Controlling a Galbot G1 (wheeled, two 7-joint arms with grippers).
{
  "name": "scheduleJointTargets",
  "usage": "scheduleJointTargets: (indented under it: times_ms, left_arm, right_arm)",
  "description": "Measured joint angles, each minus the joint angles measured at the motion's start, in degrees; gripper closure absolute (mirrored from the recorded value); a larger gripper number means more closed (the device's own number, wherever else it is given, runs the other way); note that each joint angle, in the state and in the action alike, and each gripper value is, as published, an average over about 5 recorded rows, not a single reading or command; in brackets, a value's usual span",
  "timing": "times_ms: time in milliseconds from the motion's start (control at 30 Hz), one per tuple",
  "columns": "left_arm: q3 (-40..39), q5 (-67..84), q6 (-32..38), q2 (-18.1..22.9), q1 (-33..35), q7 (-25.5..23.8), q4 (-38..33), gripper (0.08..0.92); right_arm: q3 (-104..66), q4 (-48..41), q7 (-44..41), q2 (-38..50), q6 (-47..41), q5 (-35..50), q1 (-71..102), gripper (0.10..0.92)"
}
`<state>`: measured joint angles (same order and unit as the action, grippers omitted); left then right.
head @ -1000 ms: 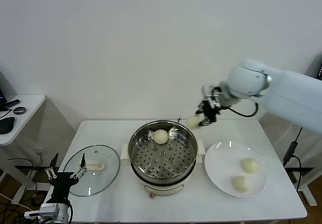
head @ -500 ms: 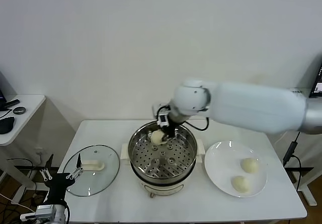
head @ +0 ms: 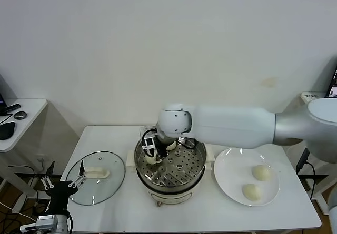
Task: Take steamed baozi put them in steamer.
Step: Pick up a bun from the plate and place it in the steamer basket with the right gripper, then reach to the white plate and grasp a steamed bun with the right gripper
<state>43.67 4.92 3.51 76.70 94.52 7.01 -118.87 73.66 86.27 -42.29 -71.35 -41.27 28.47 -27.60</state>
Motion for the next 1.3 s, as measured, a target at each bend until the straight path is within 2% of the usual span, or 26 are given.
scheduleJointTargets:
  times_ms: [133, 500, 600, 800, 1033, 1300]
  left_arm:
    - [0.0, 0.0, 0.1, 0.1, 0.0, 0.0, 0.1, 0.177]
    - [0.0, -0.1, 0.2, 0.0, -0.1, 0.0, 0.2, 0.177]
    - [-0.1, -0.1, 0.2, -0.1, -0.4, 0.0, 0.4, 0.177]
    - [-0.7, 0.1, 0.2, -0.7, -0.9, -0.3, 0.8, 0.177]
    - [-1.1, 0.6, 0.8, -1.6, -1.2, -1.0, 1.6, 0.177]
    - [-1.6, 1.0, 1.5, -2.7, -1.5, -1.4, 2.4, 0.177]
  right_arm:
    - [-0.3, -1.3, 0.6, -0.8, -0.1, -0.4, 1.1, 0.563]
    - [-2.5, -1.0, -1.5, 0.9, 0.2, -1.6, 1.0, 0.257]
    - [-3.3, 0.4, -4.4, 3.3, 1.0, -2.4, -0.8, 0.213]
    - [-3.9, 4.0, -13.4, 11.4, 5.6, -6.0, -5.4, 0.203]
    - [-5.9, 8.4, -24.0, 25.5, 14.5, -13.0, -7.4, 0.203]
    - [-8.9, 10.7, -29.4, 40.8, 23.6, -22.8, -3.3, 0.203]
